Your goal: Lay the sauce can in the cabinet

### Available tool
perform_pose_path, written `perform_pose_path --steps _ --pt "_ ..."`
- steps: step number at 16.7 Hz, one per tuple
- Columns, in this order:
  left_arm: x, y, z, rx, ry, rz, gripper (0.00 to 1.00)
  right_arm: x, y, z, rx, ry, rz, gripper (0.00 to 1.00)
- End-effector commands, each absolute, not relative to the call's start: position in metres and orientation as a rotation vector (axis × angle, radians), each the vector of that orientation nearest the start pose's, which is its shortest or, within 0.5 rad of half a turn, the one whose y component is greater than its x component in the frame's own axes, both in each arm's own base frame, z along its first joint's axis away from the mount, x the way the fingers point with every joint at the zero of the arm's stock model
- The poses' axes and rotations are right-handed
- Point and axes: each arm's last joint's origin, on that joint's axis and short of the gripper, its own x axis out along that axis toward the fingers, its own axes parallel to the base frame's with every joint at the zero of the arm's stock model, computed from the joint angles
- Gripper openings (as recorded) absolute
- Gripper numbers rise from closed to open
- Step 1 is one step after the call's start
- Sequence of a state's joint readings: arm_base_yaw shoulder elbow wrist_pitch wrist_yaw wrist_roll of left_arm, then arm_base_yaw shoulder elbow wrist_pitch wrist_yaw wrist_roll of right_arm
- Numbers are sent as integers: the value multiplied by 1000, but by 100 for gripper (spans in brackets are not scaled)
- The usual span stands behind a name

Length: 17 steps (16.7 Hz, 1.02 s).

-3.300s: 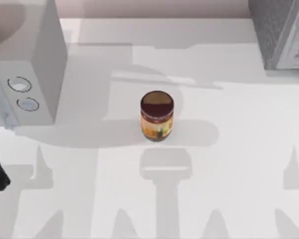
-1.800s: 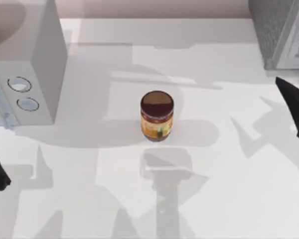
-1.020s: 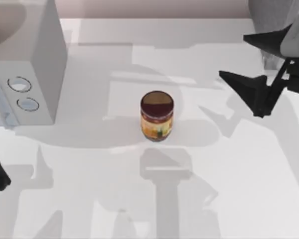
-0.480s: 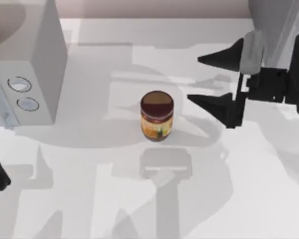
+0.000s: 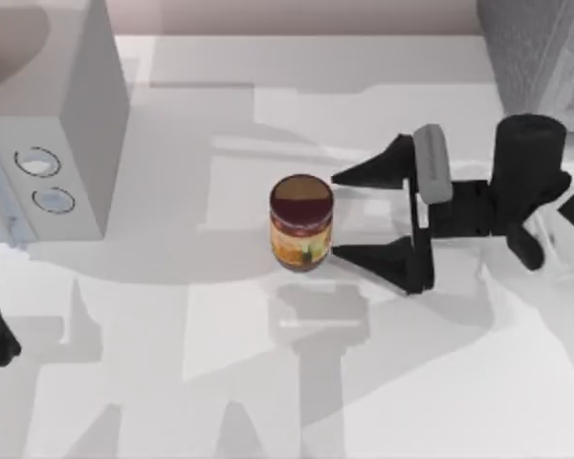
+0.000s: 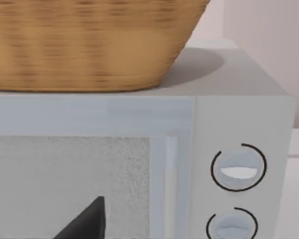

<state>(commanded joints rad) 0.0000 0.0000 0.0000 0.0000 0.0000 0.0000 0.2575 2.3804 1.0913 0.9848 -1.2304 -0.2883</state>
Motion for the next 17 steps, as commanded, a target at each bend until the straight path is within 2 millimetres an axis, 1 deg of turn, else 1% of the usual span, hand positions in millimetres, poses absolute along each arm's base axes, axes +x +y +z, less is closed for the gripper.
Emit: perform_pose_path --steps 2,3,10,12,17 --pt "106 -1 160 0 0 0 100 395 140 27 -79 79 1556 100" --pt "106 -1 160 0 0 0 100 395 141 25 -78 79 1559 100" --pt "106 -1 160 0 0 0 100 395 140 25 -76 82 1554 100" --pt "106 -1 160 0 0 0 100 396 152 25 -79 79 1559 100" --pt "106 -1 160 0 0 0 100 396 195 20 -78 79 1559 100"
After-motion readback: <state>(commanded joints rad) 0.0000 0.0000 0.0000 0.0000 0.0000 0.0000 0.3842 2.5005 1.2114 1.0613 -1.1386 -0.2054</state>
